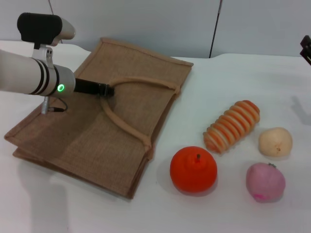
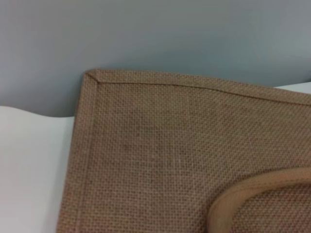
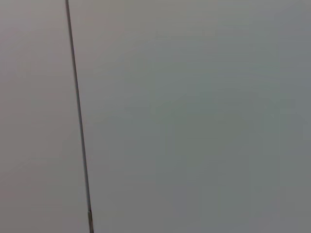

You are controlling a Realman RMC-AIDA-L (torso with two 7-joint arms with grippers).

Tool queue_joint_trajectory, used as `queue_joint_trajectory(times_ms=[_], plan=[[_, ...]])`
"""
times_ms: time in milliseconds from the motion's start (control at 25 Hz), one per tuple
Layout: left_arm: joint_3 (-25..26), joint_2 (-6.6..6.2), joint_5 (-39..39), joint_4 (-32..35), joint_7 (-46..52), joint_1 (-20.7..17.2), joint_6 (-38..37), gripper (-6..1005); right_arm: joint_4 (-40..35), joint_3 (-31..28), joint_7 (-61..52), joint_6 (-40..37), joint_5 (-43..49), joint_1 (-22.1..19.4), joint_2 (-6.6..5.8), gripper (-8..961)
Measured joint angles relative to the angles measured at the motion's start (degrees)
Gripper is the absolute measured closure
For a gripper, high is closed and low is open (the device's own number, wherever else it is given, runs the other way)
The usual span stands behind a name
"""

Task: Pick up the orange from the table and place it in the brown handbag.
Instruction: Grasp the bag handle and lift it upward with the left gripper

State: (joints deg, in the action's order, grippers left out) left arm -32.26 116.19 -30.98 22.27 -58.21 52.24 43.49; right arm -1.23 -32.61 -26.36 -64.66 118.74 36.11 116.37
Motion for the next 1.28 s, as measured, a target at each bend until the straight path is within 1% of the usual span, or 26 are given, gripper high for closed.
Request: queue_joint_trajectory(times_ms=[200, 440, 480, 560, 680, 800, 1040, 1120, 1160, 1200, 1280], plan=[[0.0, 0.00, 0.0, 0.0, 0.2, -0.1, 0.3, 640, 0.0, 0.0, 0.0, 0.0, 0.0, 0.0, 0.00, 74], [0.0, 0.00, 0.0, 0.0, 0.1, -0.2, 0.1, 771, 0.0, 0.0, 0.0, 0.1, 0.0, -0.1, 0.00, 74], [0.1, 0.01, -0.2, 0.0, 0.0, -0.3, 0.1, 780, 0.0, 0.0, 0.0, 0.1, 0.0, -0.1, 0.00, 74], [0.1, 0.03, -1.0, 0.0, -0.1, -0.3, 0.5, 799, 0.0, 0.0, 0.0, 0.1, 0.0, -0.2, 0.00, 74], [0.1, 0.05, -4.3, 0.3, -1.1, -0.6, 1.3, 826, -0.2, 0.0, 0.0, 0.1, 0.0, -0.5, 0.00, 74], [0.1, 0.07, -10.2, 1.3, -3.7, -2.1, 2.8, 850, -0.2, 0.0, 0.0, -0.1, 0.0, -0.9, 0.03, 75], [0.6, -0.27, -25.3, 6.3, -9.9, -8.2, 10.9, 867, 0.0, 0.4, -0.3, -0.8, 0.0, -1.2, 0.02, 75], [0.7, -0.45, -30.6, 7.4, -12.5, -10.5, 13.6, 867, -0.1, 2.5, -0.6, -2.1, 0.1, -1.3, -0.06, 75], [0.8, -0.52, -32.5, 7.6, -13.5, -11.1, 14.3, 867, -0.2, 4.4, -0.6, -3.0, 0.1, -1.3, -0.14, 75], [0.8, -0.71, -36.7, 7.8, -15.8, -12.6, 16.0, 867, -0.4, 6.2, -0.7, -4.0, 0.2, -1.3, -0.22, 75], [0.8, -0.98, -42.1, 7.7, -18.9, -14.3, 18.0, 868, -1.0, 10.5, -1.3, -5.8, 0.4, -1.1, -0.39, 75]])
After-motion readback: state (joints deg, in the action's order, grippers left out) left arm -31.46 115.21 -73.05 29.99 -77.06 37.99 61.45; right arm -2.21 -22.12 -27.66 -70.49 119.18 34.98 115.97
